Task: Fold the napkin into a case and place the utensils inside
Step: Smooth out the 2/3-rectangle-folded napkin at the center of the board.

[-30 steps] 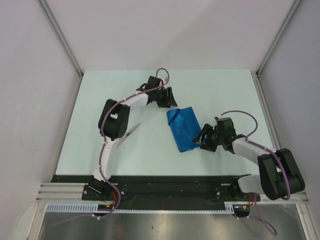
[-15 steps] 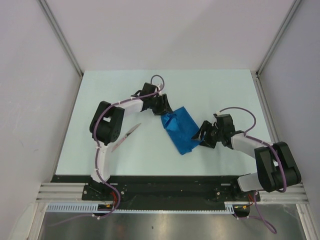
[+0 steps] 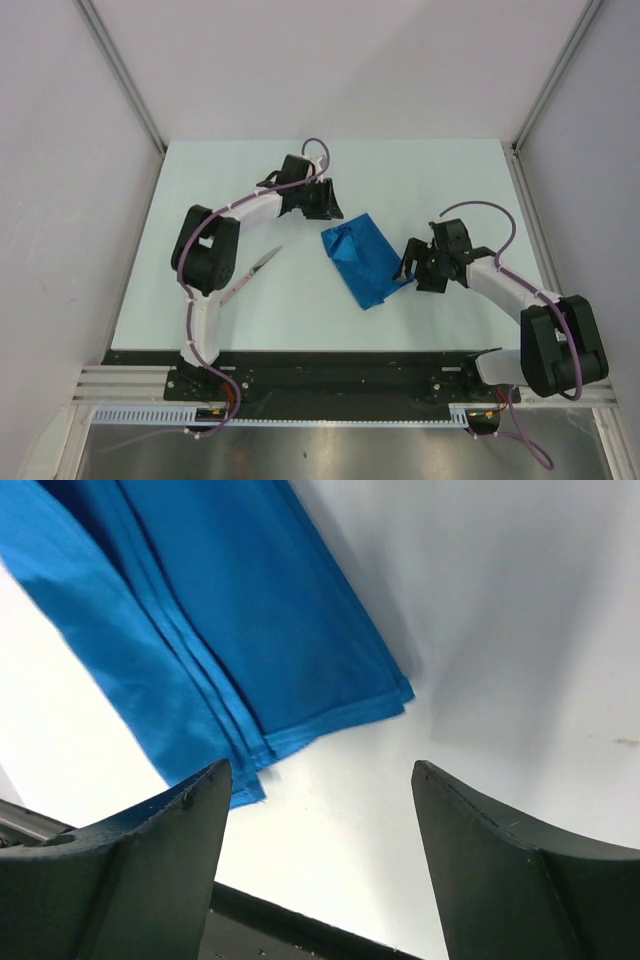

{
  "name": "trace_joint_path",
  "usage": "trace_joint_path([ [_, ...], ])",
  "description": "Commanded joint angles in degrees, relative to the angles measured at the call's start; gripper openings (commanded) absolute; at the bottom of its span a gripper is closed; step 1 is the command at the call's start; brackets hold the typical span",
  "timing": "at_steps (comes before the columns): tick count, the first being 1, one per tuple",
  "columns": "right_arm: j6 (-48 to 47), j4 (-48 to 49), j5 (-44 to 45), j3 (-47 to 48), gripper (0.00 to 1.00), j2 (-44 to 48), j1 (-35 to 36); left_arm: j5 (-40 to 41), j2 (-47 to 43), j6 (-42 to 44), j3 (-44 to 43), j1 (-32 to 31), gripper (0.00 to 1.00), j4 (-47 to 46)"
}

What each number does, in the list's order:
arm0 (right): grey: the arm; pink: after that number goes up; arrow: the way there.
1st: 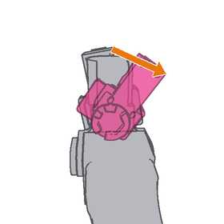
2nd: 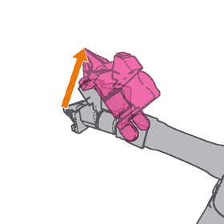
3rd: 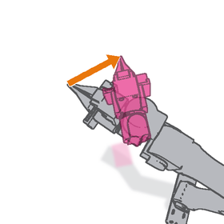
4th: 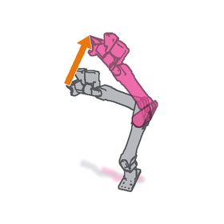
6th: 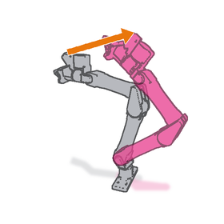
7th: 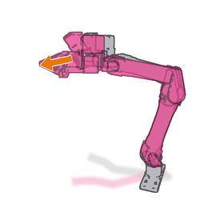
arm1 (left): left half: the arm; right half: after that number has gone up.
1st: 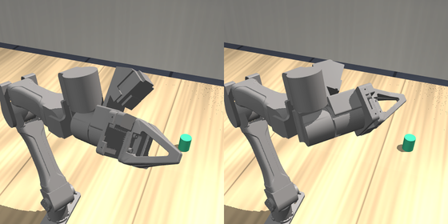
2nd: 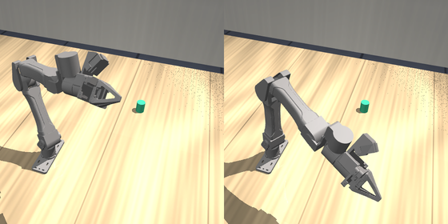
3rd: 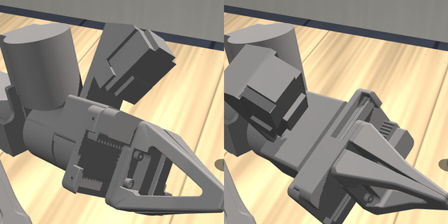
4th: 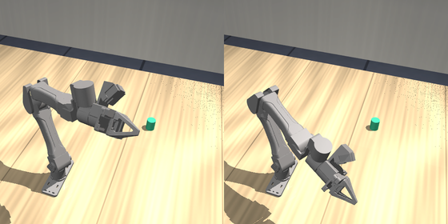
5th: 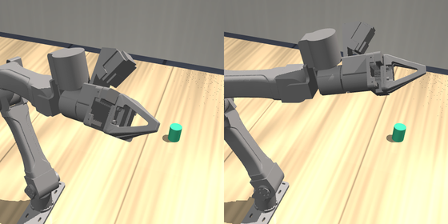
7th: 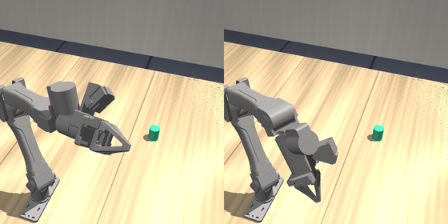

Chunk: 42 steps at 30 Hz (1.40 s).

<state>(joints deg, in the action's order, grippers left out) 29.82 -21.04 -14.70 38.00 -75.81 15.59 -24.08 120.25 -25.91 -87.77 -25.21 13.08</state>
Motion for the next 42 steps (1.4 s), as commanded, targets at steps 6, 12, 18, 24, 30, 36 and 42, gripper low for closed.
trace_joint_path([
  [6,-3.6,-0.9,-0.7,9.8,0.76,-4.5,1.2,3.9,1.0,9.7,-4.8,-5.1,0.43,1.2],
  [12,-3.7,1.1,-1.6,11.7,0.74,-9.0,3.0,6.8,2.9,10.5,-6.4,-6.2,0.4,1.9],
  [18,-3.5,2.1,-1.9,12.2,0.72,-11.2,4.8,10.6,3.2,11.0,-7.0,-6.5,0.39,3.1],
  [24,-3.0,3.4,-2.0,12.3,0.71,-12.7,5.8,11.7,4.2,11.8,-8.4,-7.2,0.4,5.1],
  [30,-3.0,3.9,-2.0,12.4,0.71,-13.8,6.2,8.7,5.4,12.3,-9.4,-7.2,0.39,6.4],
  [36,-3.0,4.3,-2.0,13.2,0.71,-15.9,5.9,8.3,6.1,12.6,-10.9,-7.3,0.32,8.3],
  [42,-2.3,5.4,-2.5,14.5,0.68,-18.1,5.2,8.3,5.9,13.3,-11.1,-7.3,0.25,9.2],
])
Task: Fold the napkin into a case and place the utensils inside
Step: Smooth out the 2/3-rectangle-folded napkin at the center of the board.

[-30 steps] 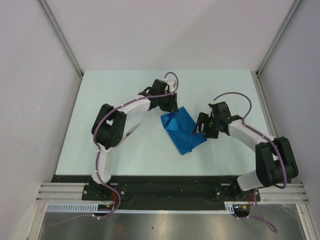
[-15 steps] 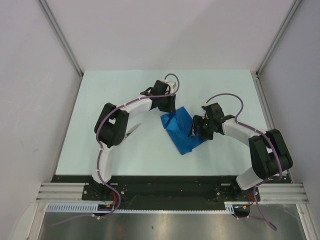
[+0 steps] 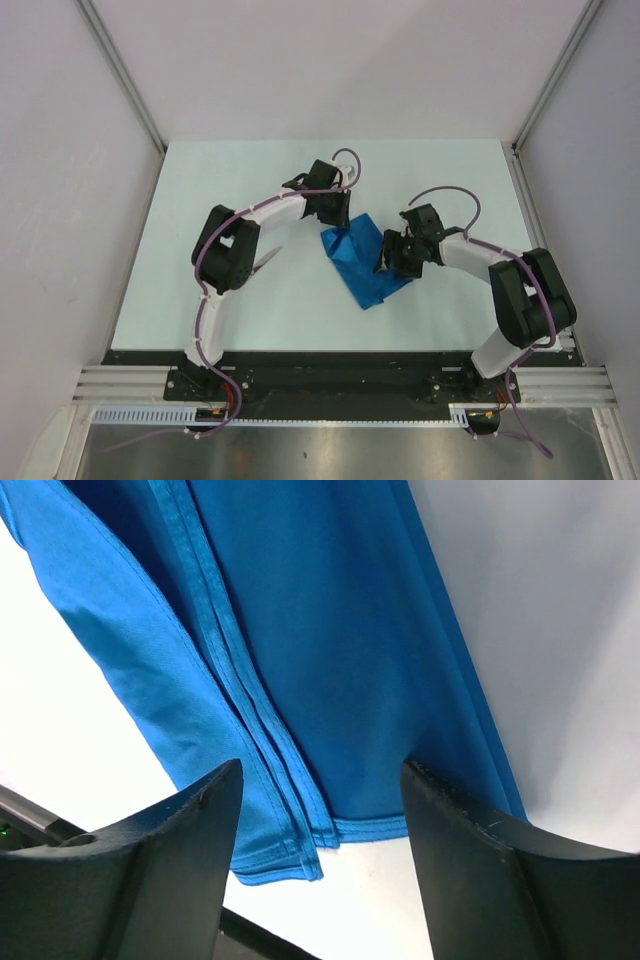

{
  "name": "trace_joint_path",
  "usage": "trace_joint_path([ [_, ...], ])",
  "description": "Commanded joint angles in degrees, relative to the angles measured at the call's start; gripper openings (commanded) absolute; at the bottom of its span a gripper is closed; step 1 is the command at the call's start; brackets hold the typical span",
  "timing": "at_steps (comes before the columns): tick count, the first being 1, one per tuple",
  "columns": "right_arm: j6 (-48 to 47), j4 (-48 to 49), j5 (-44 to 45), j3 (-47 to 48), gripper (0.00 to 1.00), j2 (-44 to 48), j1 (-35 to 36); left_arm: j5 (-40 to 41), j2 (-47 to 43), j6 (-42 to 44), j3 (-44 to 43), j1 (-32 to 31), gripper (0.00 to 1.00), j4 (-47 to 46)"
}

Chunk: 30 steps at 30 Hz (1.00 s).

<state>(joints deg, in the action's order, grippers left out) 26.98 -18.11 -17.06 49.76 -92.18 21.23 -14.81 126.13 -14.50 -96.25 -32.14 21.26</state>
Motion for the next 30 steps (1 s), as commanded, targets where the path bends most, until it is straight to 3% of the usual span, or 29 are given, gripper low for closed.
trace_joint_path([
  [1,0.7,2.6,-0.1,3.1,0.67,-1.9,-0.4,-1.2,0.0,1.8,-2.7,-0.3,0.26,1.2],
  [9,1.1,2.3,0.2,4.1,0.66,-3.3,-1.6,-0.8,-0.4,2.2,-3.2,-0.3,0.44,3.4],
  [13,1.1,2.6,-0.3,3.9,0.66,-4.0,-1.8,-0.6,-0.8,2.5,-3.2,-0.3,0.46,3.8],
  [23,1.0,3.0,-0.1,3.9,0.65,-6.1,-1.8,3.9,0.4,1.8,-6.4,-0.5,0.17,5.6],
  [30,1.0,3.8,-0.8,3.1,0.65,-5.5,-2.1,5.6,-0.3,-0.3,-6.8,-0.4,0.08,4.3],
])
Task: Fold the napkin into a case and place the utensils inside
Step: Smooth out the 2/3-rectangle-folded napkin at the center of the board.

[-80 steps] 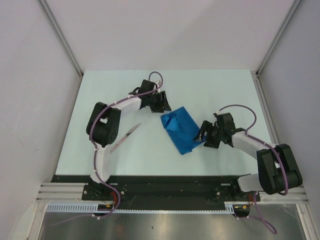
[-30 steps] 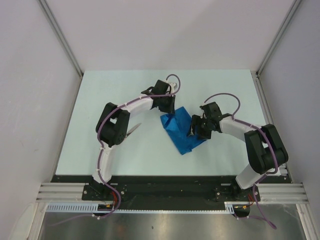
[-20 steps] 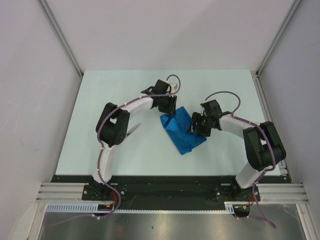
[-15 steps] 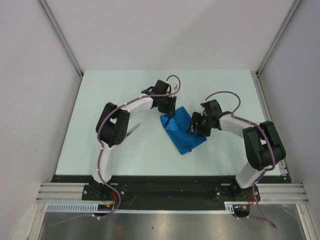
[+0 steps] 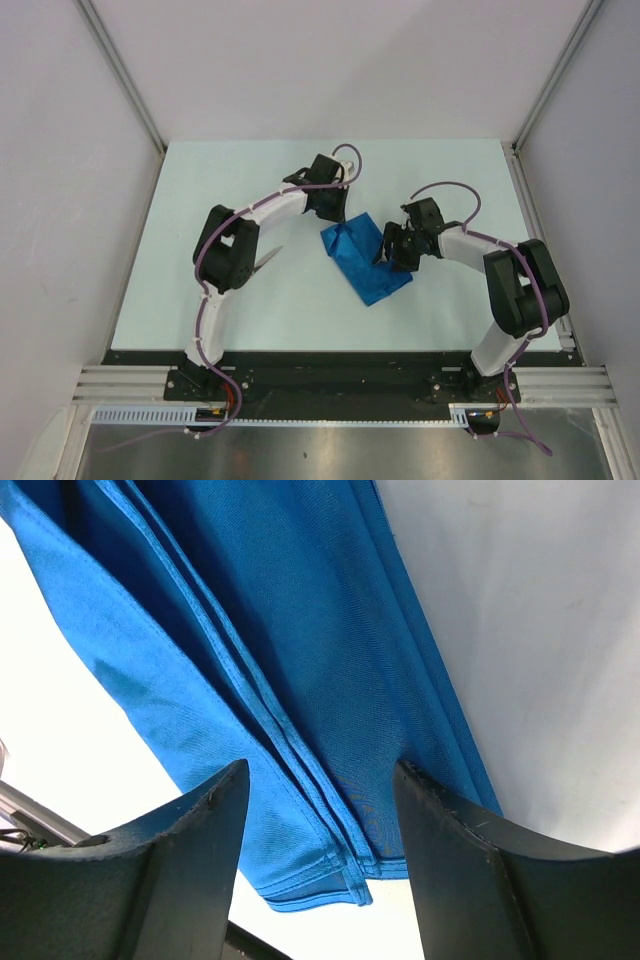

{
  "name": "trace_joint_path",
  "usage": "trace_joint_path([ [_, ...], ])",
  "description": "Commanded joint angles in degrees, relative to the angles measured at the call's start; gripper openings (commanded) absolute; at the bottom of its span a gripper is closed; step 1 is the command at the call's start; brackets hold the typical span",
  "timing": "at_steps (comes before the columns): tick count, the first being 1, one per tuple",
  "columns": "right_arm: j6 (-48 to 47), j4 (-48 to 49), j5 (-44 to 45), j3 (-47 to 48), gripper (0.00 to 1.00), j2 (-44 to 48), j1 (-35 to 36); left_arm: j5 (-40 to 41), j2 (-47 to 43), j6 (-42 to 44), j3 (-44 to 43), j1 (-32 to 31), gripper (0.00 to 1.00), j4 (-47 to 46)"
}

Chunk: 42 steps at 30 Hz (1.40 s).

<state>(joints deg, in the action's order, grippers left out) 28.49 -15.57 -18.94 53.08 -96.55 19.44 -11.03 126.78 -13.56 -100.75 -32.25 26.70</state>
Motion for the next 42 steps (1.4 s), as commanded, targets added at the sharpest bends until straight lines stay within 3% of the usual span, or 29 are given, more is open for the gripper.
trace_joint_path([
  [1,-0.6,1.2,0.3,-0.2,0.65,-0.7,-0.2,1.7,-0.7,-1.3,-2.3,-0.3,0.08,-1.1],
  [7,-2.4,-0.6,-2.9,-0.6,0.71,2.9,-0.1,1.9,0.5,-1.7,-2.5,0.1,0.06,-0.7],
  [14,-6.1,-5.0,1.2,-4.1,0.69,7.3,1.0,1.1,0.7,-1.9,-2.4,0.3,0.06,-0.9],
  [28,-5.4,-4.5,1.2,-5.8,0.34,8.6,4.0,0.9,0.7,-2.2,-1.7,0.4,0.05,-0.9],
  [36,-4.9,-3.9,1.4,-5.3,0.32,6.5,5.3,0.4,0.5,-2.2,-1.9,0.5,0.05,-0.9],
  [42,-5.9,-7.9,7.5,-3.2,0.34,8.7,6.5,0.0,0.4,-2.2,-1.6,0.6,0.05,-1.1],
])
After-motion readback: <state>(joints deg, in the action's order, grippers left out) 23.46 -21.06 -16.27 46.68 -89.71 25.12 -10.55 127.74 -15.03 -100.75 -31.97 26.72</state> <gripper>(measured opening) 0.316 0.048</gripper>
